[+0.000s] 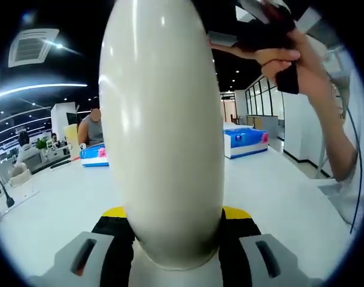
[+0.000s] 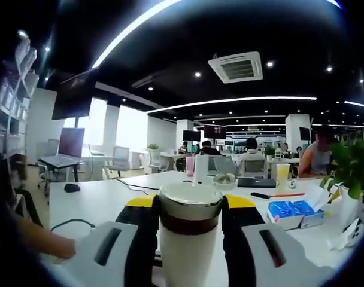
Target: Grasp the water cup twist off the cup lid place the cup lid on the table
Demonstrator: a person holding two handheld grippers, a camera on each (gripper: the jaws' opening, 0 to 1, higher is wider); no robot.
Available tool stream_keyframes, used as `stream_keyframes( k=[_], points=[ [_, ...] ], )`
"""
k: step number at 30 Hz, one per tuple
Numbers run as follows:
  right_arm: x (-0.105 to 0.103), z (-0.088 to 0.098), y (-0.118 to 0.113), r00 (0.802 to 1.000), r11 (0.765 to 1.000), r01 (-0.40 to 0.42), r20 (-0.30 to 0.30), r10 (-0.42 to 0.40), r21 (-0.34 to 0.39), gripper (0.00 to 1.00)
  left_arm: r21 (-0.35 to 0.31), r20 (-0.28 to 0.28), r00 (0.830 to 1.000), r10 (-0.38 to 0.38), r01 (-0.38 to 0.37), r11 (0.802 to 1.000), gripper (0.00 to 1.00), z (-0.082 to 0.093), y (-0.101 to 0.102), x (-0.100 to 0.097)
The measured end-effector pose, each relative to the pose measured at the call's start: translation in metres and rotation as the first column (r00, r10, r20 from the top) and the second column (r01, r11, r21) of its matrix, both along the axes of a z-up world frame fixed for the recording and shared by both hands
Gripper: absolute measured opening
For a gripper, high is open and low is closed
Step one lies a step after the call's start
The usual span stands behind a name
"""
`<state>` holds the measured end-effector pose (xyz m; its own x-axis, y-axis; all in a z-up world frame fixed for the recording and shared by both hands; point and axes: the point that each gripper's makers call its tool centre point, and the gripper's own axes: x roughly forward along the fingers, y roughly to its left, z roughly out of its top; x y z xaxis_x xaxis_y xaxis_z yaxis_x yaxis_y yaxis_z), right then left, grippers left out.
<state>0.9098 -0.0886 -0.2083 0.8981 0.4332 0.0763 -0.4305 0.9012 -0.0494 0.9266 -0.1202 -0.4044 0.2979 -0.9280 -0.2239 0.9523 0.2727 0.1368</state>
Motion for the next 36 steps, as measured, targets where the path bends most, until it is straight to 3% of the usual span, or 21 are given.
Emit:
stream_keyframes(
  k=[22,36],
  points=[
    [0.0001,-0.0007,0.0020,0.989,0.989,-0.150,-0.014,0.150,-0.003,0.43,-0.001,-0.002,1.000,0.000,0.000,1.000,0.56,0.0001,0.0005,-0.0008],
    [-0.0006,-0.0006,0.0033,0.958,0.958,-0.285,-0.016,0.285,-0.011,0.43,-0.001,-0.003,1.000,0.001,-0.001,1.000,0.56,0.0002,0.0004,-0.0010]
  ],
)
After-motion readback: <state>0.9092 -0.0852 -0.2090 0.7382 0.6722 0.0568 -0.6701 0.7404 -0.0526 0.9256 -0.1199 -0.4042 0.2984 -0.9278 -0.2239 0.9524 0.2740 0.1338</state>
